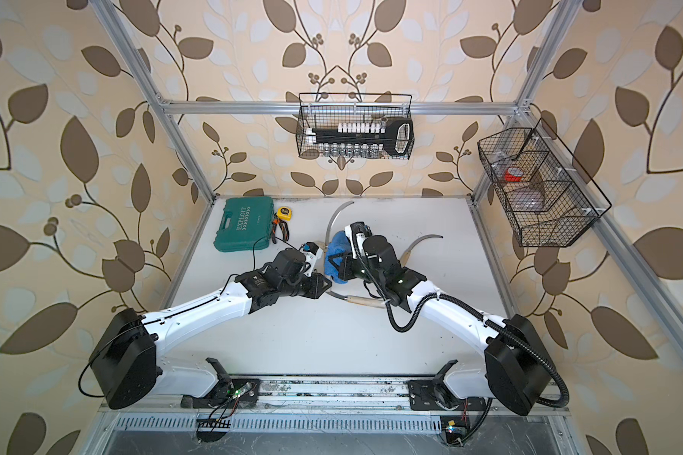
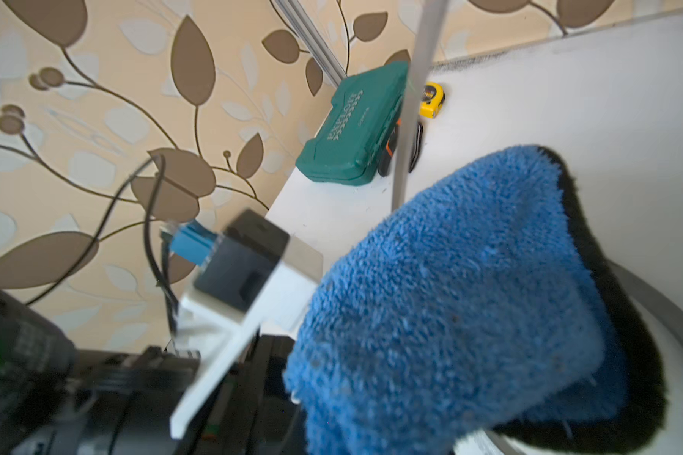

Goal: Wipe small sickles with rags
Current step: Wipe the small sickle.

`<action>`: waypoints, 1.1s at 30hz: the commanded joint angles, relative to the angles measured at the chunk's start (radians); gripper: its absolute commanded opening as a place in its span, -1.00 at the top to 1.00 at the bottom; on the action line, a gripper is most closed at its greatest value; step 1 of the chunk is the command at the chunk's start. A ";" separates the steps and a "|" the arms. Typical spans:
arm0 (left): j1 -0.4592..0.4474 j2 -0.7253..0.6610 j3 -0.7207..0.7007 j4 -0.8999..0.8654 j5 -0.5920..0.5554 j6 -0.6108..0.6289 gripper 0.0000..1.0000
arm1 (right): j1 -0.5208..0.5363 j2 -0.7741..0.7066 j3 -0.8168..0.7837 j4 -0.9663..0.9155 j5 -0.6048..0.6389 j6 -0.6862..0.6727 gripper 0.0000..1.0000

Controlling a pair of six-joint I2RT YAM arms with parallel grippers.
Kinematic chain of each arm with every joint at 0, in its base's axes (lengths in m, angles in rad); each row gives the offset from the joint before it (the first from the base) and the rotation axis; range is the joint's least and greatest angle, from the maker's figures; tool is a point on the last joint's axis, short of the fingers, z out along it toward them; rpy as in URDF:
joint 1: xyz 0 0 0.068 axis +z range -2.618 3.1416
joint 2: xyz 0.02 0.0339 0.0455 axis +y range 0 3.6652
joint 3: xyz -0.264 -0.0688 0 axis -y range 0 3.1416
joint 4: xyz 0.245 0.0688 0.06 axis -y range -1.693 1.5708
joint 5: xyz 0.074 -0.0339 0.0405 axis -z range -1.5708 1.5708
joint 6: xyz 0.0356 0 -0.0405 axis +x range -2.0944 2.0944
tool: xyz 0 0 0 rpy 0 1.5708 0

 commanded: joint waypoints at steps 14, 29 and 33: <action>0.004 -0.073 0.041 0.012 0.028 0.000 1.00 | 0.052 -0.046 -0.248 0.125 0.029 0.014 1.00; 0.004 -0.105 0.002 0.118 0.285 -0.054 1.00 | -0.046 0.086 -0.139 0.292 -0.177 0.050 1.00; 0.004 -0.089 0.004 0.129 0.313 -0.064 1.00 | -0.116 0.132 -0.067 0.303 -0.243 0.068 1.00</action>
